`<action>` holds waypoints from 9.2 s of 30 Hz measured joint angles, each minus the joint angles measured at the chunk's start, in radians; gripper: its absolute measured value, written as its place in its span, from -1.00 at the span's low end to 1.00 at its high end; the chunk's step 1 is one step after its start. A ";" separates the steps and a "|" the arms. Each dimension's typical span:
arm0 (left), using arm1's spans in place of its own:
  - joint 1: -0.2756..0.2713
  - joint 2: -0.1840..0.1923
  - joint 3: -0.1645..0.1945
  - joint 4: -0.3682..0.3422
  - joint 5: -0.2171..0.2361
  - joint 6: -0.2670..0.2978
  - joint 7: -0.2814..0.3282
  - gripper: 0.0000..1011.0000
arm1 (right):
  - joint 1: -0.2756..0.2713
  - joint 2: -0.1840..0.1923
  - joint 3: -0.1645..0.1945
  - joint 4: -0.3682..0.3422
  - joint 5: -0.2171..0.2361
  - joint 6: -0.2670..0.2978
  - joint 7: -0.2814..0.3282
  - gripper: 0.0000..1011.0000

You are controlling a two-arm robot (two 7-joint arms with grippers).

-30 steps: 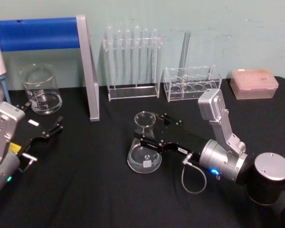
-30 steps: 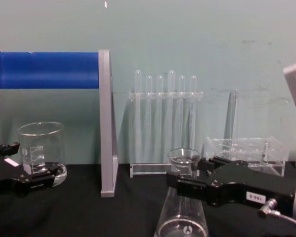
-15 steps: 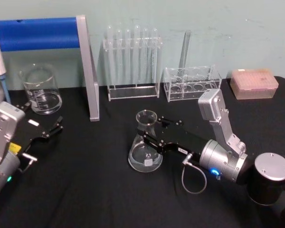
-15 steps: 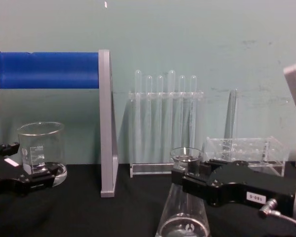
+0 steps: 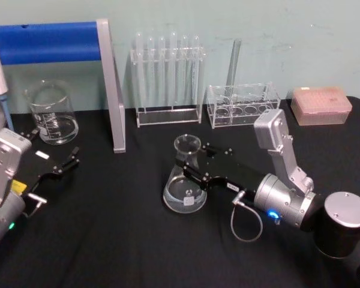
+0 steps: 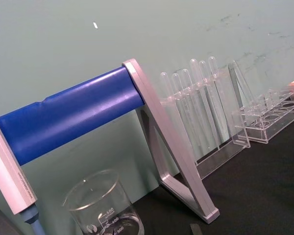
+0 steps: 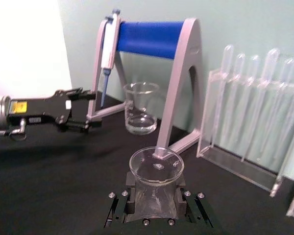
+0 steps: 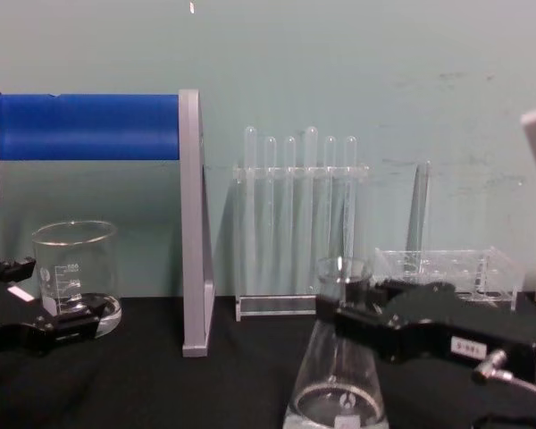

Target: Grasp the erlenmeyer flask with one hand, shake it three times, then place it back.

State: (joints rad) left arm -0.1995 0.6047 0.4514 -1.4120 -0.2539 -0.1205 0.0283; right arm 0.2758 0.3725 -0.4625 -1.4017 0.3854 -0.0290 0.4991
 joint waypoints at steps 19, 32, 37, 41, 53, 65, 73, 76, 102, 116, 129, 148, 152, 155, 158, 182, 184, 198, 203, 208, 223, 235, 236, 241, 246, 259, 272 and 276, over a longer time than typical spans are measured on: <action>0.000 0.000 0.000 0.000 0.000 0.000 0.000 0.98 | -0.064 0.031 0.094 -0.228 0.028 0.078 -0.101 -0.12; 0.000 0.000 0.000 0.000 0.000 0.000 0.000 0.98 | -0.071 0.040 0.101 -0.252 0.032 0.086 -0.105 -0.12; 0.000 0.000 0.000 0.000 0.000 0.000 0.000 0.98 | -0.071 0.039 0.099 -0.252 0.032 0.087 -0.109 -0.12; 0.000 0.000 0.000 0.000 0.000 0.000 0.000 0.98 | -0.071 0.039 0.098 -0.251 0.030 0.088 -0.110 -0.12; 0.000 0.000 0.000 0.000 0.000 0.000 0.000 0.98 | -0.074 0.031 0.072 -0.256 0.013 0.093 -0.104 -0.12; 0.000 0.000 0.000 0.000 0.000 0.000 0.000 0.98 | -0.084 0.029 0.003 -0.300 0.010 0.098 -0.054 -0.12; 0.000 0.000 0.000 0.000 0.000 0.000 0.000 0.98 | -0.088 0.037 -0.030 -0.323 0.015 0.101 -0.034 -0.12; 0.000 0.000 0.000 0.000 0.000 0.000 0.000 0.98 | -0.088 0.039 -0.039 -0.328 0.018 0.101 -0.029 -0.12; 0.000 0.000 0.000 0.000 0.000 0.000 0.000 0.98 | -0.065 0.052 0.031 -0.271 0.011 0.086 -0.102 -0.12; 0.000 0.000 0.000 0.000 0.000 0.000 0.000 0.98 | -0.060 0.052 0.157 -0.205 -0.022 0.078 -0.187 -0.12; 0.000 0.000 0.000 0.000 0.000 0.000 0.000 0.98 | -0.068 0.040 0.233 -0.179 -0.050 0.081 -0.219 -0.12; 0.000 0.000 0.000 0.000 0.000 0.000 0.000 0.98 | -0.077 -0.004 0.130 -0.240 -0.041 0.100 -0.112 -0.12; 0.000 0.000 0.000 0.000 0.000 0.000 0.000 0.98 | -0.077 -0.004 0.095 -0.258 -0.035 0.102 -0.092 -0.12; 0.000 0.000 0.000 0.000 0.000 0.000 0.000 0.98 | -0.079 -0.002 0.077 -0.267 -0.031 0.104 -0.080 -0.12; 0.000 0.000 0.000 0.000 0.000 0.000 0.000 0.98 | -0.082 0.004 0.054 -0.281 -0.023 0.105 -0.063 -0.12; 0.000 0.000 0.000 0.000 0.000 0.000 0.000 0.98 | -0.078 0.046 -0.033 -0.325 0.017 0.110 -0.028 -0.12; 0.000 0.000 0.000 0.000 0.000 0.000 0.000 0.98 | -0.077 0.047 -0.030 -0.321 0.018 0.110 -0.033 -0.12; 0.000 0.000 0.000 0.000 0.000 0.000 0.000 0.98 | -0.061 0.048 0.045 -0.271 0.019 0.096 -0.105 -0.12; 0.000 0.000 0.000 0.000 0.000 0.000 0.000 0.98 | -0.056 0.050 0.093 -0.246 0.012 0.091 -0.141 -0.12; 0.000 0.000 0.000 0.000 0.000 0.000 0.000 0.98 | -0.054 0.051 0.137 -0.227 0.007 0.088 -0.167 -0.12; 0.000 0.000 0.000 0.000 0.000 0.000 0.000 0.98 | -0.058 0.042 0.234 -0.189 -0.018 0.085 -0.211 -0.12; 0.000 0.000 0.000 0.000 0.000 0.000 0.000 0.98 | -0.071 0.023 0.210 -0.214 -0.025 0.095 -0.166 -0.12; 0.000 0.000 0.000 0.000 0.000 0.000 0.000 0.98 | -0.071 0.022 0.206 -0.217 -0.024 0.096 -0.162 -0.12; 0.000 0.000 0.000 0.000 0.000 0.000 0.000 0.98 | -0.078 0.018 0.161 -0.244 -0.019 0.100 -0.124 -0.12; 0.000 0.000 0.000 0.000 0.000 0.000 0.000 0.98 | -0.079 0.016 0.110 -0.264 -0.011 0.106 -0.091 -0.12; 0.000 0.000 0.000 0.000 0.000 0.000 0.000 0.98 | -0.076 0.029 0.019 -0.302 0.003 0.115 -0.043 -0.12; 0.000 0.000 0.000 0.000 0.000 0.000 0.000 0.98 | -0.074 0.047 -0.024 -0.319 0.014 0.116 -0.029 -0.12; 0.000 0.000 0.000 0.000 0.000 0.000 0.000 0.98 | -0.073 0.050 -0.030 -0.319 0.016 0.115 -0.029 -0.12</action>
State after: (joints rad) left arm -0.1995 0.6047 0.4514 -1.4120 -0.2538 -0.1205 0.0283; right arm 0.2033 0.4227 -0.4922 -1.7205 0.4010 0.0857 0.4703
